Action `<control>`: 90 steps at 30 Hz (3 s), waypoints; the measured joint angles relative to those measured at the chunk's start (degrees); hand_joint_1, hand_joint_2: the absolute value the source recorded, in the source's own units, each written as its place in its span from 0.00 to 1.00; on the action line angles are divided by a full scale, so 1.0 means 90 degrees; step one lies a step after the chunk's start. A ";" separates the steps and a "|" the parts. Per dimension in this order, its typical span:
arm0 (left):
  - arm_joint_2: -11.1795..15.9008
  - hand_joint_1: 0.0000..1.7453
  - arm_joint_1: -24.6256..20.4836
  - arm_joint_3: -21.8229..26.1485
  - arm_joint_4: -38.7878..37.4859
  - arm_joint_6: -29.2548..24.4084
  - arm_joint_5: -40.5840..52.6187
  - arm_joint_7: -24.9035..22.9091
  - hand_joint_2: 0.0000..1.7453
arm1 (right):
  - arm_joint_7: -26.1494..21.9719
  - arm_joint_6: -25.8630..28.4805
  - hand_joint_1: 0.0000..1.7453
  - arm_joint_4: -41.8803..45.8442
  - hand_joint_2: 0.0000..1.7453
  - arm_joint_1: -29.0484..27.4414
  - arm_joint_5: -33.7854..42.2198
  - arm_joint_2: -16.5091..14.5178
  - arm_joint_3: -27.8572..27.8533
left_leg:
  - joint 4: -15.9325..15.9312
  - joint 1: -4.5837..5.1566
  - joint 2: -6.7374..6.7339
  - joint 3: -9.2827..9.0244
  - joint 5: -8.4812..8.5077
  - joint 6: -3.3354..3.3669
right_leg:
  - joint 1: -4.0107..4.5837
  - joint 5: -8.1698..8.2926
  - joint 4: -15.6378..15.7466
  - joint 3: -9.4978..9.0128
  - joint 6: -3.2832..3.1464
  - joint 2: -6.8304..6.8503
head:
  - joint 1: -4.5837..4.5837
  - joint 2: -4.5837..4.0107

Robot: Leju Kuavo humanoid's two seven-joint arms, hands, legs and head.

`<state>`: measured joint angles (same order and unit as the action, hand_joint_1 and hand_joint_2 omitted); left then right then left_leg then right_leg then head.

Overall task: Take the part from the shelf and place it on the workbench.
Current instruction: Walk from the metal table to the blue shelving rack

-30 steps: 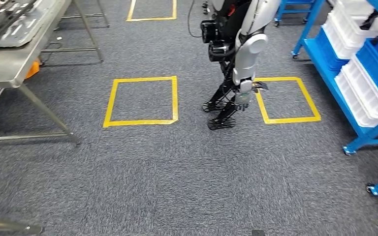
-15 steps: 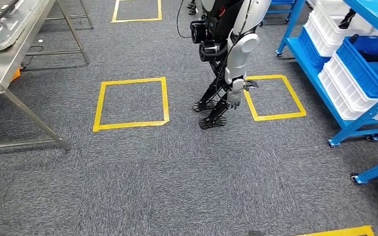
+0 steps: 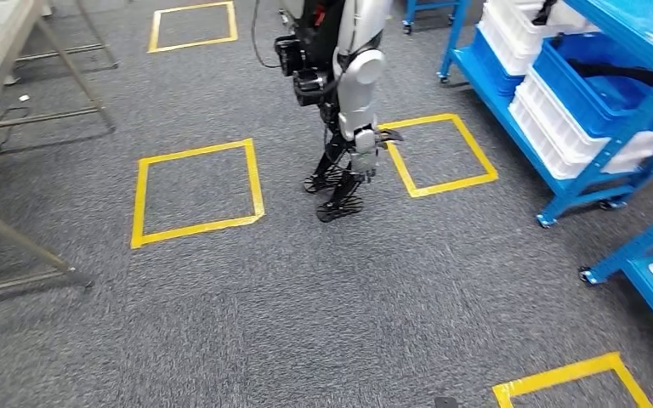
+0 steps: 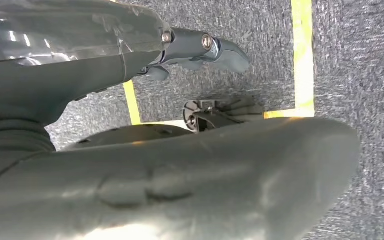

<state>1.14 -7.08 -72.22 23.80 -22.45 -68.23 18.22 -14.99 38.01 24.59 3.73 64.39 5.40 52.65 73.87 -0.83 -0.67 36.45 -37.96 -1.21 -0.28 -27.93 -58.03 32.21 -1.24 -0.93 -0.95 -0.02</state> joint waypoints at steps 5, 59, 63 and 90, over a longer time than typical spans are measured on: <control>0.0008 0.00 0.0013 -0.0001 0.0000 -0.0008 -0.0011 -0.0002 0.00 | -0.0005 0.0000 0.00 0.0000 0.00 0.0002 0.0043 -0.0007 0.0018 | -0.1339 0.0041 0.0277 -0.0492 0.0884 0.0143 | 0.0024 -0.0014 -0.0017 -0.0034 0.0019 -0.0272 | 0.0055 0.0000; 0.0012 0.00 -0.0064 -0.0002 0.0002 -0.0026 0.0040 -0.0038 0.00 | -0.0053 0.0007 0.00 0.0000 0.00 0.0025 0.0180 0.0027 0.0171 | -0.0765 -0.0023 -0.0061 -0.0358 0.0305 -0.0059 | -0.0061 -0.0070 -0.0083 0.0026 0.0041 0.0093 | -0.0016 0.0000; 0.0012 0.00 -0.0028 -0.0004 0.0002 -0.0026 0.0040 -0.0038 0.00 | -0.0053 0.0007 0.00 0.0000 0.00 0.0024 0.0180 0.0027 0.0177 | -0.0014 0.0011 0.0028 0.0061 0.0227 0.0010 | -0.0009 -0.0076 -0.0088 0.0005 0.0007 -0.0113 | 0.0063 0.0000; 0.0012 0.00 -0.0045 -0.0003 0.0005 -0.0049 0.0039 -0.0041 0.00 | -0.0047 0.0020 0.00 0.0000 0.00 0.0043 0.0217 0.0025 0.0248 | -0.0575 -0.0004 -0.0039 -0.0253 0.0232 -0.0045 | -0.0075 -0.0083 -0.0090 0.0022 0.0055 0.0109 | 0.0026 0.0000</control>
<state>1.25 -7.49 -72.25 23.85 -22.89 -67.87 17.86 -15.42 38.19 24.59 4.11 66.35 5.62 54.88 68.69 -0.87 -1.02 34.18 -35.87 -1.62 -0.96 -28.67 -58.84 32.40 -0.74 0.05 -0.72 -0.02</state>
